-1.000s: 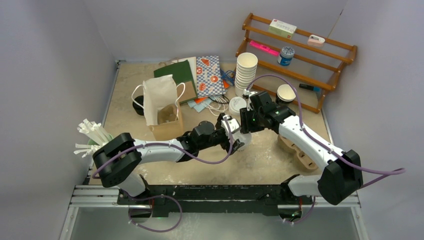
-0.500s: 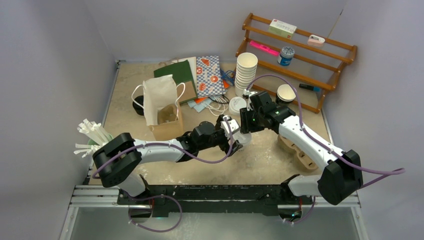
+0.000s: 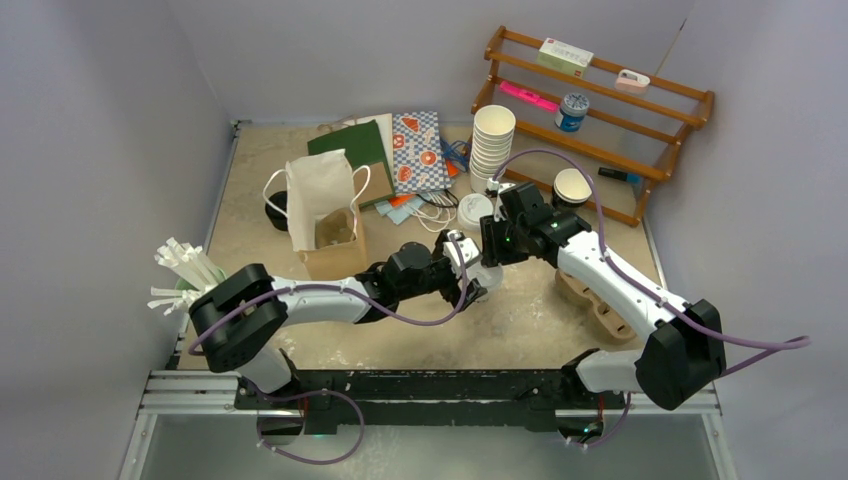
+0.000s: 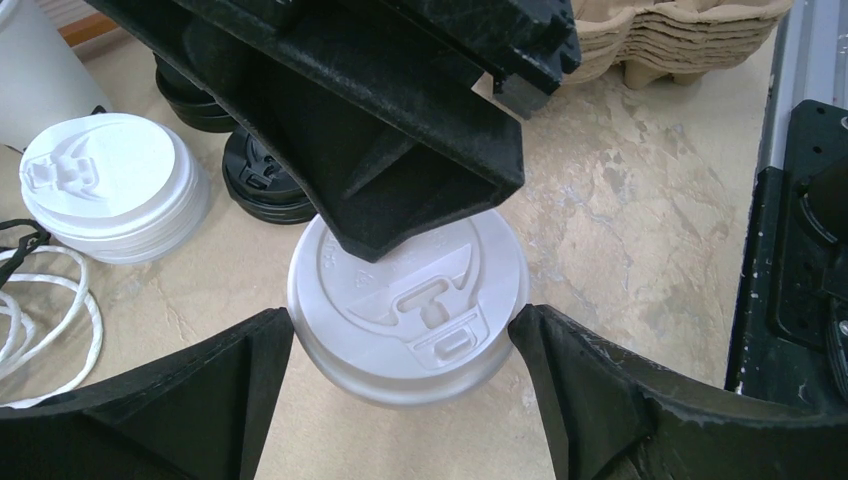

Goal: Pack the takeout coffee

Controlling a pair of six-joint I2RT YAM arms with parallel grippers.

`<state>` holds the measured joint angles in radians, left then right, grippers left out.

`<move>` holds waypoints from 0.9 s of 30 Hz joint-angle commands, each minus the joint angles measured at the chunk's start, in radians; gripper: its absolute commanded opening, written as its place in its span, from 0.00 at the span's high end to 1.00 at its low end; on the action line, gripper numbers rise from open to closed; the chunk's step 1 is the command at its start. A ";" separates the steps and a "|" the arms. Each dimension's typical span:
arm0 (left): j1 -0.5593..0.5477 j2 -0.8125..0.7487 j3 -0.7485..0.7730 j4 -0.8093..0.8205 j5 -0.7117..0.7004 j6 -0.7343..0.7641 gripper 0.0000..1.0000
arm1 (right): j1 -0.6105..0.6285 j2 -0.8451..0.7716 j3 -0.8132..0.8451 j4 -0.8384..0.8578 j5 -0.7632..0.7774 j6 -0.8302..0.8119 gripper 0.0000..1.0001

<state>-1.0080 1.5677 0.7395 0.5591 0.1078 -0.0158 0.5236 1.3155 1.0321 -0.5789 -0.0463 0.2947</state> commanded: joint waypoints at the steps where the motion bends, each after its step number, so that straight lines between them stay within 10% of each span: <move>1: 0.009 0.035 0.030 -0.042 -0.019 0.008 0.11 | 0.010 -0.009 -0.001 -0.034 -0.021 0.000 0.56; 27: 0.002 0.106 -0.020 -0.156 -0.100 0.034 0.18 | 0.017 0.004 -0.022 -0.024 -0.024 0.007 0.57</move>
<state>-1.0096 1.5944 0.7612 0.5488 0.0879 -0.0162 0.5236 1.3155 1.0313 -0.5781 -0.0395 0.2943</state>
